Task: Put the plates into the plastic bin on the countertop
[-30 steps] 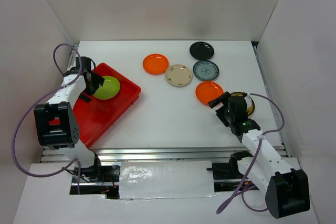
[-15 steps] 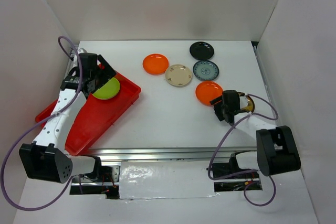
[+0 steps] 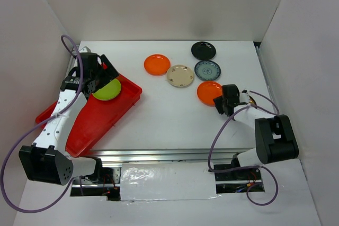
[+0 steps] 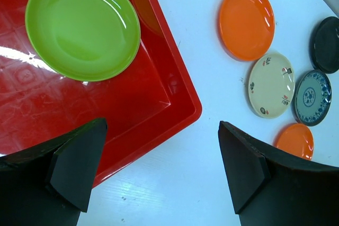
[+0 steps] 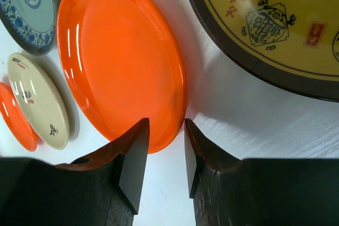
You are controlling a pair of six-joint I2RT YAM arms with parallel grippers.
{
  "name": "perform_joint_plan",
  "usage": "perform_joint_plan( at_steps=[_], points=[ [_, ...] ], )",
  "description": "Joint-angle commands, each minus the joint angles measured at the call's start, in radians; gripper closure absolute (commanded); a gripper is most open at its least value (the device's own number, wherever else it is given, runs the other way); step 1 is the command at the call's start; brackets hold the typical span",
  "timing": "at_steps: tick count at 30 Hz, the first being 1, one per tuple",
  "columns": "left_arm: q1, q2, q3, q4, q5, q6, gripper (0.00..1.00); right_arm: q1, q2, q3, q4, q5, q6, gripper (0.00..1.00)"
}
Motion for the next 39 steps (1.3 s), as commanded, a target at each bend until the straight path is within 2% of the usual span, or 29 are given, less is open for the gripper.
perform_joint_plan(
  at_steps=[1, 4, 8, 13, 18, 32, 35, 39],
  points=[
    [-0.004, -0.027, 0.010, 0.037, 0.028, 0.021, 0.01, 0.010, 0.013, 0.040, -0.013, 0.035, 0.025, 0.60],
    [-0.005, -0.036, 0.013, 0.032, 0.025, 0.022, 0.01, 0.014, 0.013, 0.041, -0.019, 0.029, 0.025, 0.54],
    [-0.005, -0.048, 0.022, 0.029, 0.013, 0.019, 0.01, 0.013, 0.041, 0.086, -0.086, 0.023, 0.037, 0.52],
    [-0.004, -0.054, 0.039, 0.023, 0.025, 0.009, 0.01, 0.014, 0.099, 0.176, -0.175, 0.038, 0.080, 0.56],
    [-0.004, -0.059, 0.039, 0.041, 0.053, 0.003, 0.01, 0.071, 0.166, 0.283, -0.318, 0.130, 0.117, 0.63],
    [0.047, -0.093, 0.040, 0.032, 0.087, 0.050, 0.01, 0.178, 0.320, 0.504, -0.597, 0.277, 0.221, 0.58],
    [0.061, -0.091, 0.039, 0.040, 0.114, 0.050, 0.01, 0.194, 0.349, 0.532, -0.644, 0.284, 0.244, 0.59],
    [0.084, -0.094, 0.034, 0.046, 0.142, 0.055, 0.01, 0.205, 0.378, 0.557, -0.689, 0.290, 0.267, 0.65]
  ],
)
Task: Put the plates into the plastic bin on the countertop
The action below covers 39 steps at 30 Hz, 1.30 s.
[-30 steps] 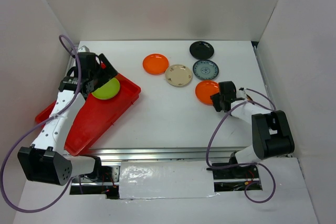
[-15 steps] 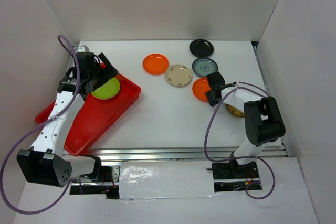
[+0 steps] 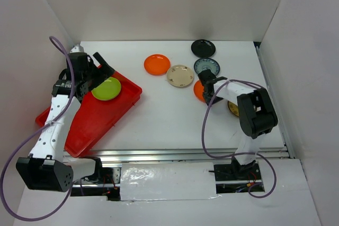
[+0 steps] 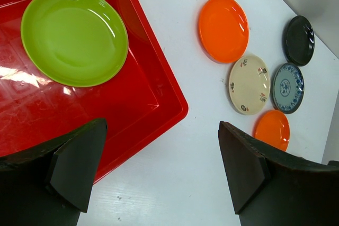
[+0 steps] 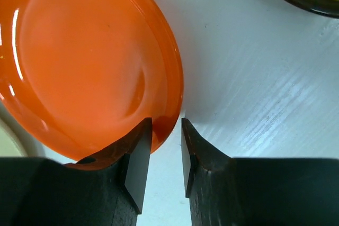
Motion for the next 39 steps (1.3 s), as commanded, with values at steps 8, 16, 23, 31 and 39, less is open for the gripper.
perform_joint_plan(
  at_steps=[8, 16, 23, 31, 39],
  points=[
    [0.040, -0.035, 0.028, 0.040, 0.059, 0.041, 0.01, 0.035, 0.036, -0.007, -0.046, 0.031, 0.096, 1.00],
    [0.040, -0.047, 0.003, 0.084, 0.120, 0.037, 0.01, 0.084, -0.161, -0.059, -0.067, 0.143, 0.116, 1.00],
    [0.011, 0.020, -0.067, 0.312, 0.468, 0.055, 0.01, 0.190, -0.430, -0.097, 0.106, 0.185, -0.203, 1.00],
    [-0.139, 0.232, -0.047, 0.512, 0.778, 0.002, 0.01, 0.227, -0.545, -0.186, 0.425, -0.241, -0.522, 1.00],
    [-0.234, 0.351, 0.031, 0.414, 0.726, 0.061, 0.03, 0.230, -0.507, -0.143, 0.553, -0.477, -0.610, 1.00]
  ],
)
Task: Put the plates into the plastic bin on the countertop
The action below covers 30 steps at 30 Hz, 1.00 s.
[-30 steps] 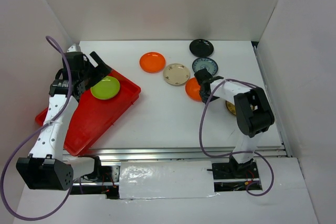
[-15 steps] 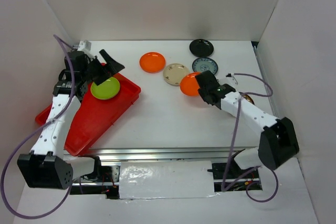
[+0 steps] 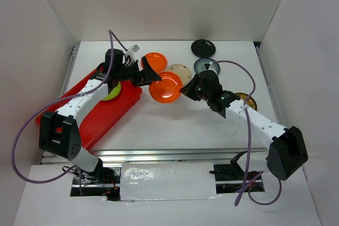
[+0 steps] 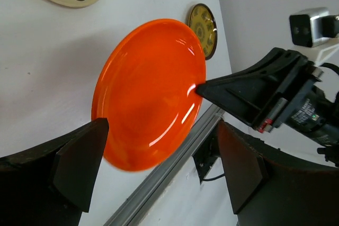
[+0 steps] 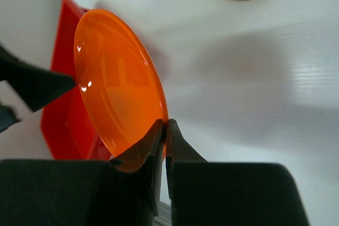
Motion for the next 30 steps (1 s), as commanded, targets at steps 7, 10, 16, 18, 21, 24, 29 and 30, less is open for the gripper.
perform_joint_plan(
  at_steps=[7, 10, 16, 18, 21, 24, 29, 30],
  points=[
    [-0.044, 0.045, 0.091, -0.147, -0.176, 0.110, 0.09, -0.010, -0.031, 0.027, 0.150, -0.118, -0.060, 1.00],
    [-0.055, 0.042, 0.117, -0.192, -0.213, 0.129, 0.08, 0.001, -0.023, 0.045, 0.089, -0.036, -0.054, 1.00],
    [-0.061, -0.013, 0.132, -0.242, -0.325, 0.136, 0.01, 0.006, -0.073, 0.023, 0.044, 0.159, 0.011, 1.00],
    [-0.060, -0.013, 0.135, -0.249, -0.344, 0.136, 0.01, 0.001, -0.116, -0.019, 0.092, 0.126, 0.000, 1.00],
    [-0.058, 0.012, 0.131, -0.229, -0.289, 0.124, 0.01, -0.005, -0.106, 0.002, 0.123, 0.005, -0.035, 1.00],
    [-0.060, 0.019, 0.105, -0.160, -0.223, 0.100, 0.03, -0.010, -0.072, 0.018, 0.162, -0.142, -0.054, 1.00],
    [-0.058, 0.019, 0.099, -0.108, -0.151, 0.089, 0.29, -0.031, -0.054, 0.009, 0.222, -0.226, -0.051, 1.00],
    [-0.058, 0.018, 0.097, -0.097, -0.141, 0.090, 0.39, -0.034, -0.051, 0.007, 0.229, -0.249, -0.049, 1.00]
  ],
)
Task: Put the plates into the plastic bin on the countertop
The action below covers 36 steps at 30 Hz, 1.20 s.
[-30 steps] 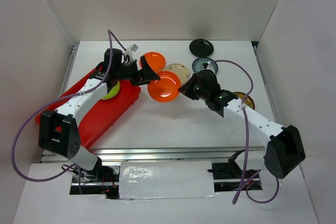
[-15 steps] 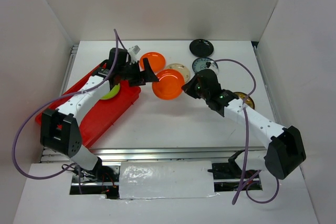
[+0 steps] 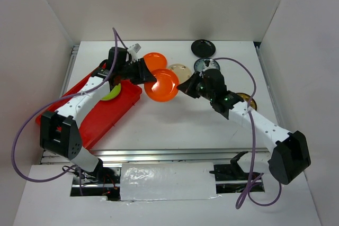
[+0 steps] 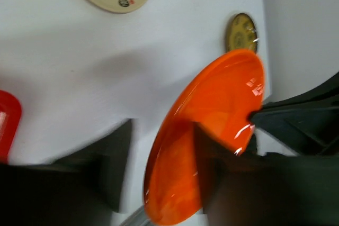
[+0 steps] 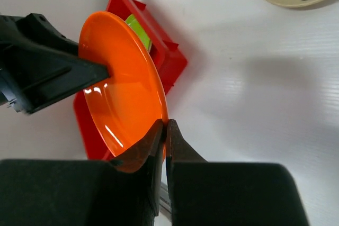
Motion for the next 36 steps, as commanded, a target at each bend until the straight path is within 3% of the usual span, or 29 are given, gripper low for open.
perform_joint_plan(
  at_steps=[1, 4, 6, 7, 10, 11, 14, 17, 23, 30, 31, 33, 34, 36],
  points=[
    [0.000, -0.010, 0.000, 0.081, 0.084, -0.004, 0.66, -0.022, 0.010, 0.022, 0.135, -0.109, -0.009, 1.00],
    [0.001, -0.002, 0.017, 0.063, 0.078, -0.004, 1.00, -0.045, 0.027, 0.019, 0.172, -0.144, 0.002, 1.00],
    [0.016, -0.002, 0.032, 0.023, 0.042, -0.015, 1.00, -0.070, 0.034, 0.024, 0.160, -0.146, 0.005, 0.59],
    [0.029, -0.010, 0.034, 0.007, 0.015, -0.026, 1.00, -0.082, 0.028, 0.025, 0.133, -0.125, 0.017, 0.24],
    [0.117, -0.066, 0.012, -0.078, -0.219, -0.113, 1.00, -0.149, -0.034, 0.013, -0.042, 0.031, 0.035, 0.08],
    [0.186, -0.088, -0.005, -0.103, -0.358, -0.172, 1.00, -0.163, -0.062, 0.005, -0.091, 0.074, 0.035, 0.07],
    [0.350, -0.186, -0.135, -0.128, -0.527, -0.272, 1.00, -0.212, -0.189, -0.054, -0.255, 0.211, 0.017, 0.06],
    [0.467, -0.244, -0.212, -0.093, -0.609, -0.322, 1.00, -0.238, -0.329, -0.142, -0.315, 0.239, -0.021, 0.06],
    [0.566, -0.125, -0.200, -0.086, -0.680, -0.357, 1.00, -0.309, -0.512, -0.258, -0.394, 0.222, -0.037, 0.05],
    [0.567, 0.032, -0.172, -0.045, -0.638, -0.365, 1.00, -0.396, -0.598, -0.352, -0.391, 0.116, -0.020, 0.01],
    [0.564, 0.036, -0.167, -0.046, -0.644, -0.368, 0.95, -0.407, -0.602, -0.355, -0.391, 0.107, -0.020, 0.01],
    [0.560, 0.047, -0.161, -0.052, -0.638, -0.363, 0.63, -0.413, -0.622, -0.361, -0.392, 0.089, -0.027, 0.01],
    [0.546, 0.047, -0.154, -0.059, -0.641, -0.362, 0.35, -0.415, -0.633, -0.363, -0.397, 0.089, -0.029, 0.01],
    [0.524, 0.049, -0.151, -0.059, -0.655, -0.356, 0.17, -0.416, -0.642, -0.372, -0.392, 0.089, -0.029, 0.01]
  ],
)
